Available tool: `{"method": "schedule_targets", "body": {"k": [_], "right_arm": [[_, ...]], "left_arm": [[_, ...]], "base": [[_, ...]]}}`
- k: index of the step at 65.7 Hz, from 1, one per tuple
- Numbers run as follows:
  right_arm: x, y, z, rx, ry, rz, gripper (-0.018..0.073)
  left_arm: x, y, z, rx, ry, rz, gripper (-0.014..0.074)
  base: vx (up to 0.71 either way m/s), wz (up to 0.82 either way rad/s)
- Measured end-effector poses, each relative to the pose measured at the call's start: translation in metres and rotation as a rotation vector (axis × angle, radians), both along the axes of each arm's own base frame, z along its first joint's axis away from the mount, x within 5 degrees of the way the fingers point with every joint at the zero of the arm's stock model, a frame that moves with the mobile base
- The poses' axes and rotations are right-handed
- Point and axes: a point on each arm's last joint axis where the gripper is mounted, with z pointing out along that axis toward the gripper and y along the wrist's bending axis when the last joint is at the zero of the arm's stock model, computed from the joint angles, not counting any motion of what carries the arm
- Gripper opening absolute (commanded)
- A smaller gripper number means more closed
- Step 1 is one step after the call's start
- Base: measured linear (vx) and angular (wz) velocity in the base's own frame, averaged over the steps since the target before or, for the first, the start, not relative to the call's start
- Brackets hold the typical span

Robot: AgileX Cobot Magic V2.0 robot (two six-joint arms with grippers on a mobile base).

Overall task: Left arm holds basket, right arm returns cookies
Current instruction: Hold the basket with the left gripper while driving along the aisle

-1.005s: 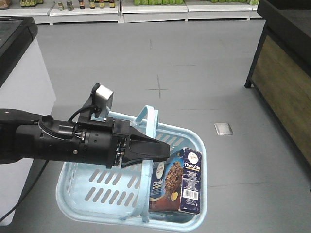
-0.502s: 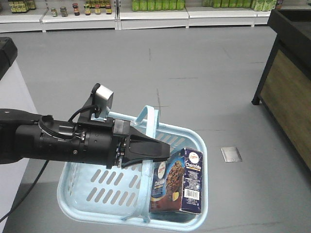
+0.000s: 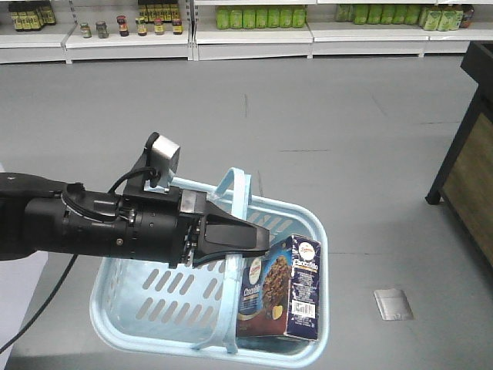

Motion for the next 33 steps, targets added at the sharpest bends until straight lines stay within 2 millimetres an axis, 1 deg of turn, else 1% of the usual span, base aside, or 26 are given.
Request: {"method": "schedule_targets", "body": {"k": [33], "right_arm": [[0.0,0.0,0.0,0.0,0.0,0.0,-0.001]], "left_arm": [[0.0001,0.0,0.0,0.0,0.0,0.001,-0.0006]], "base": [[0.53,0.07]]}}
